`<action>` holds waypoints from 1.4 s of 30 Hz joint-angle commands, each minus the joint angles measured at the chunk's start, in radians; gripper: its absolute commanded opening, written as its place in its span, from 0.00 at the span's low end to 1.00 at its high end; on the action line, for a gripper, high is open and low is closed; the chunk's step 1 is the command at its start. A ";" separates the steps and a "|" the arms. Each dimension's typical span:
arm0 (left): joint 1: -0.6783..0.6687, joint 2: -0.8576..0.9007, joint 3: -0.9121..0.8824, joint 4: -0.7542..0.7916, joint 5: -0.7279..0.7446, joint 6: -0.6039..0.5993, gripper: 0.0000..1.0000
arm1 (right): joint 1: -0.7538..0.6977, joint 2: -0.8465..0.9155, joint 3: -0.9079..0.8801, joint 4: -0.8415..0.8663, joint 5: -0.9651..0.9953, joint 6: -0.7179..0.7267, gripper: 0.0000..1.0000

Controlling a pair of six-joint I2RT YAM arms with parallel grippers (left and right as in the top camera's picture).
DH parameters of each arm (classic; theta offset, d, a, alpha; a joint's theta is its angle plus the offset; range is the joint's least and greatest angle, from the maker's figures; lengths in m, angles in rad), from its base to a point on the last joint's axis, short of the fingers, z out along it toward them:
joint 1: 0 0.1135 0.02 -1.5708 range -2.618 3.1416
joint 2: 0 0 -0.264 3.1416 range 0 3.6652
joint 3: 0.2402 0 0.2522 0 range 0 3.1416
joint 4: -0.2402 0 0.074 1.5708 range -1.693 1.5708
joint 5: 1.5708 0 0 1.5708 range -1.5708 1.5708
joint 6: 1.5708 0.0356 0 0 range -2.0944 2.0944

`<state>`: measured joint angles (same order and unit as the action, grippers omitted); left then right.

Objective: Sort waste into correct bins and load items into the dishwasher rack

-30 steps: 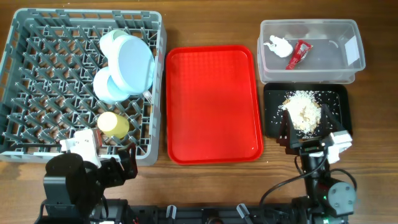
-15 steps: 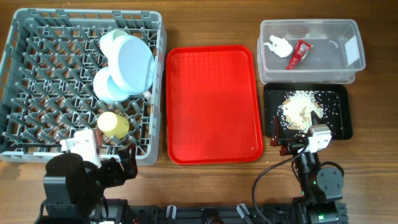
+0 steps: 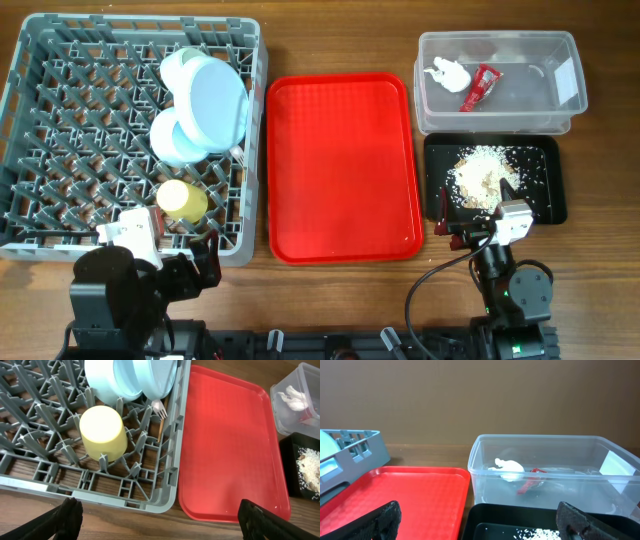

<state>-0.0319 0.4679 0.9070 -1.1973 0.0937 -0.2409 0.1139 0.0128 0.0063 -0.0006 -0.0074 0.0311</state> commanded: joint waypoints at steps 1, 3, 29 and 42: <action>-0.005 -0.003 -0.001 0.004 -0.018 0.025 1.00 | -0.004 -0.009 -0.001 0.003 -0.016 -0.012 1.00; -0.005 -0.011 -0.004 0.013 -0.025 0.025 1.00 | -0.004 -0.009 -0.001 0.003 -0.016 -0.012 1.00; 0.056 -0.463 -0.901 1.123 -0.039 0.152 1.00 | -0.004 -0.009 -0.001 0.004 -0.016 -0.012 1.00; 0.056 -0.462 -0.901 1.123 -0.039 0.152 1.00 | -0.004 -0.009 -0.001 0.003 -0.016 -0.012 1.00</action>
<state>0.0154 0.0128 0.0105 -0.0704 0.0353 -0.1093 0.1139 0.0128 0.0063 -0.0006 -0.0074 0.0277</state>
